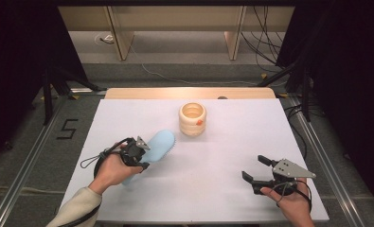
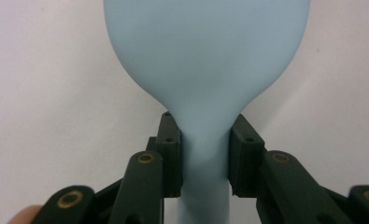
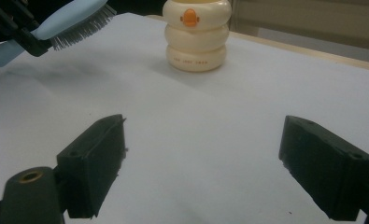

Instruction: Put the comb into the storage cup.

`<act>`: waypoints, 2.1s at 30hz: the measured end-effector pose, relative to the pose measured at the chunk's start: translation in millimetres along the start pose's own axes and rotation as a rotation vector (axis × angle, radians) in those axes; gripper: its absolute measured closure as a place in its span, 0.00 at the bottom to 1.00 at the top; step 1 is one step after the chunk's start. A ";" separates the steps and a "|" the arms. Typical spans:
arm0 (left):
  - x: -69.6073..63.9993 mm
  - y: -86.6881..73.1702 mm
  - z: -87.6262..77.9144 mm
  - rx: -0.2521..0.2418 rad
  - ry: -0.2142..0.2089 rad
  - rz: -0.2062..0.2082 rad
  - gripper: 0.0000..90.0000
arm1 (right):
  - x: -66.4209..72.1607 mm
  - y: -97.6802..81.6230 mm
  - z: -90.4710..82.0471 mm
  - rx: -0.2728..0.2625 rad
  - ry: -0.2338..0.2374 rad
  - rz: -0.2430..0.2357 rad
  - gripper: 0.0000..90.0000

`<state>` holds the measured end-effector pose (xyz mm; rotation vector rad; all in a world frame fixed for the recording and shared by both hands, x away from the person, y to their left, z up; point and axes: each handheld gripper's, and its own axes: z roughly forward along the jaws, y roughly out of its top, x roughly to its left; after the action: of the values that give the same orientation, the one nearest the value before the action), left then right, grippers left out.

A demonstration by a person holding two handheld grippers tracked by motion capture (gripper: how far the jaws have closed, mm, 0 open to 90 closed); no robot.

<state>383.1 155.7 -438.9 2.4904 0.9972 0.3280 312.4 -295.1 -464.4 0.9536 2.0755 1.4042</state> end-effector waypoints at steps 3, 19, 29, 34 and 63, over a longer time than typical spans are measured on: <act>1.0 0.0 -1.5 -0.013 0.008 -0.011 0.77 | 0.2 0.2 -0.2 0.002 0.001 -0.001 0.17; 2.4 -1.9 -0.7 -0.048 -0.006 -0.035 0.77 | 0.2 0.3 -0.4 0.000 0.001 -0.003 0.17; 4.1 -2.2 -1.5 -0.074 -0.001 -0.049 0.77 | 0.2 0.4 -0.6 -0.004 -0.001 -0.003 0.17; 3.8 -1.8 -2.3 -0.087 0.008 -0.049 0.77 | 0.3 0.6 -0.9 -0.005 0.002 -0.001 0.17; 5.7 -0.1 -8.3 -0.182 0.028 -0.102 0.77 | 0.1 0.4 -0.7 -0.010 0.000 0.001 0.17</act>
<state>384.0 162.3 -431.4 2.2694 1.0519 0.4043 312.0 -295.4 -463.7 0.9512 2.0666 1.4132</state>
